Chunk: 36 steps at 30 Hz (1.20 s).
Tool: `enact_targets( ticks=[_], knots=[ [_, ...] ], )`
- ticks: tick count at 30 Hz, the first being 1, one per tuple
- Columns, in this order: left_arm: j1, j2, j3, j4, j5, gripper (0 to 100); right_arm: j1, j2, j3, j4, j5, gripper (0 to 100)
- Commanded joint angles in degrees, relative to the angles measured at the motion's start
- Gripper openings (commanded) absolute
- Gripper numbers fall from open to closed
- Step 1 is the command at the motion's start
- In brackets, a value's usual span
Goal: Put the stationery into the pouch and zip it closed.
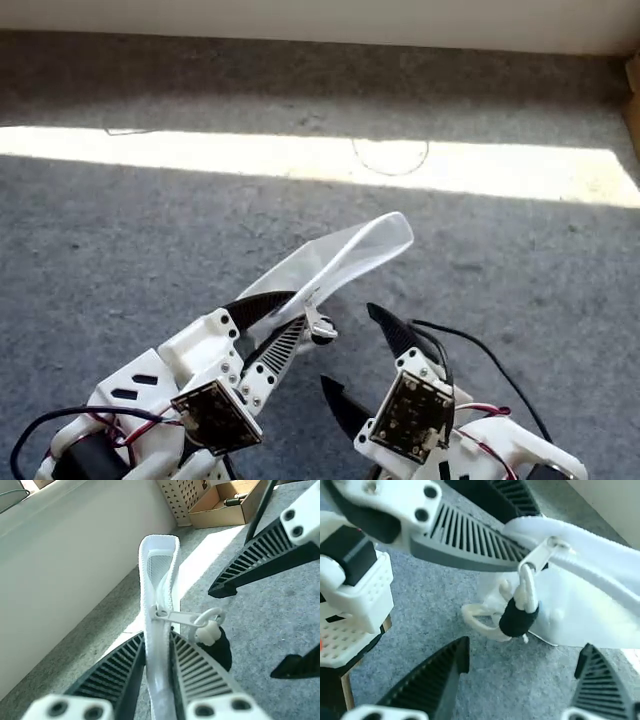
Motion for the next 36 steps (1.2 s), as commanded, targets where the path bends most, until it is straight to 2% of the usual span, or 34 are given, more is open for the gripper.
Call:
enact_targets(
  ticks=[1, 7, 13, 16, 24, 31, 36],
  knots=[
    [-1.36, 0.22, -0.04, 0.18, 0.44, 1, -1.98, 0.48, -2.07, -3.21, -1.67, 32.1],
    [-1.36, 0.22, -0.04, 0.18, 0.44, 1, -5.23, 0.48, -1.98, -5.93, -1.67, 31.6],
    [-1.36, 0.22, -0.04, 0.18, 0.44, 1, -5.05, 0.13, 3.82, -11.82, -1.32, 16.9],
    [-1.36, 0.22, -0.04, 0.26, 0.44, 1, -4.97, 0.13, 5.14, -13.32, -1.32, 13.5],
    [-1.36, 0.22, -0.04, 0.35, 0.44, 1, -4.79, 0.04, 5.14, -13.58, -1.32, 10.7],
    [-1.36, 0.22, -0.04, 0.44, 0.44, 1, 3.47, 0.04, 5.14, -13.67, -1.67, 10.9],
    [-1.36, 0.22, -0.04, 0.35, 0.44, 1, 3.91, 0.04, 5.14, -13.67, -1.67, 11.0]
  ],
)
